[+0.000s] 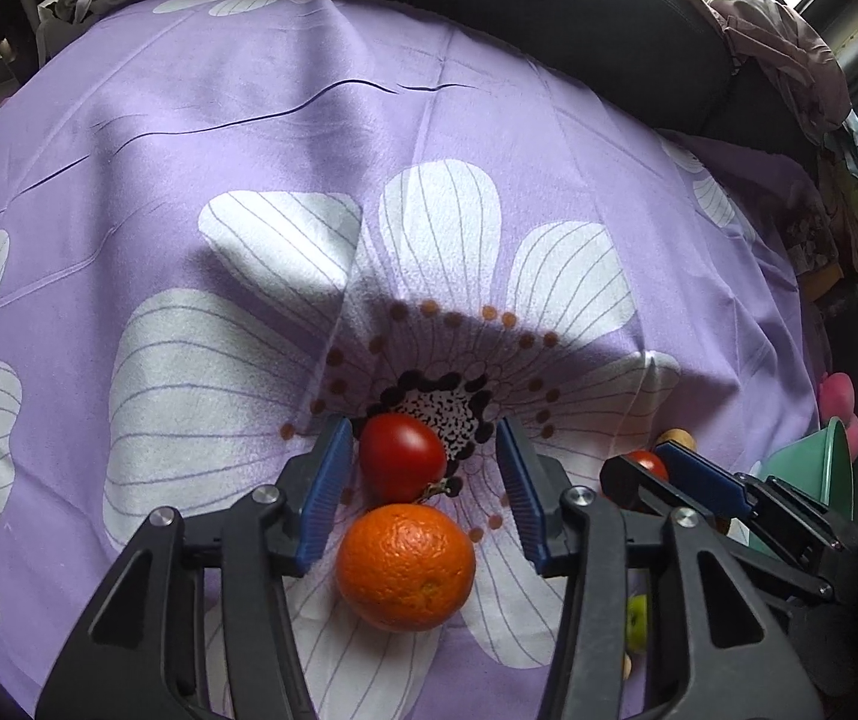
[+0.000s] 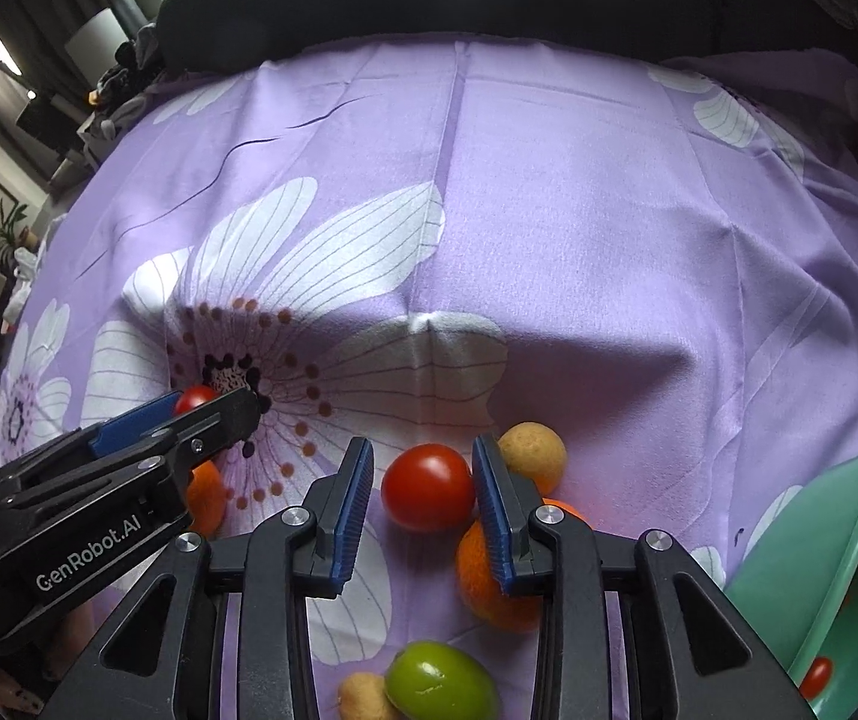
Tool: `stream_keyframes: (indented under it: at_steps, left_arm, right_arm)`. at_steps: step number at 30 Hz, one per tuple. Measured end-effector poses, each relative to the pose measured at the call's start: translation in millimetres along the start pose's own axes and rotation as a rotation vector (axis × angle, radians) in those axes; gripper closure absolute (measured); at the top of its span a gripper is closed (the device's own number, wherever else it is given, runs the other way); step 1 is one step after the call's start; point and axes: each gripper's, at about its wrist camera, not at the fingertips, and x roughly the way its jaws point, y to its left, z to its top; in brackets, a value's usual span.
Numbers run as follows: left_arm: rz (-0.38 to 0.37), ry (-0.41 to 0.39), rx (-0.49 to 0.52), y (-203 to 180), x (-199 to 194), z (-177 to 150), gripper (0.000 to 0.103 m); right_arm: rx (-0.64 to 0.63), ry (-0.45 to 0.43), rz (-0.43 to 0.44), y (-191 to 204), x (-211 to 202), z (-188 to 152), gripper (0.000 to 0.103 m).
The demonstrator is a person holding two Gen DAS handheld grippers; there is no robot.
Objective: Organize fruits
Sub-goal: 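Grasp a large red tomato with the right tool while the left tool holds its tomato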
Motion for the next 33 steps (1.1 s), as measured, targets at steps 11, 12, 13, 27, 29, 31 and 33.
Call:
stream_keyframes:
  at_steps: [11, 12, 13, 27, 29, 31, 33]
  left_arm:
    - [-0.003, -0.034, -0.019, 6, -4, 0, 0.075]
    - [-0.007, -0.042, -0.018, 5, -7, -2, 0.075]
    - [-0.016, -0.052, -0.016, 6, -11, -3, 0.075]
    - [-0.080, -0.235, 0.058, -20, -71, -32, 0.079]
    - [-0.099, -0.248, 0.077, -26, -77, -33, 0.079]
    - [-0.122, -0.240, 0.079, -27, -75, -34, 0.079]
    - [-0.118, -0.235, 0.071, -24, -74, -34, 0.079]
  right_arm:
    - [-0.069, 0.044, -0.177, 18, 14, -2, 0.064]
    - [-0.050, 0.025, -0.170, 16, 15, -1, 0.064]
    - [-0.027, 0.019, -0.154, 13, 16, 1, 0.064]
    - [0.112, -0.147, -0.014, -14, -35, -21, 0.069]
    - [0.129, -0.180, 0.009, -14, -46, -25, 0.069]
    - [0.148, -0.211, 0.026, -16, -55, -29, 0.069]
    - [0.162, -0.241, 0.040, -20, -65, -34, 0.069]
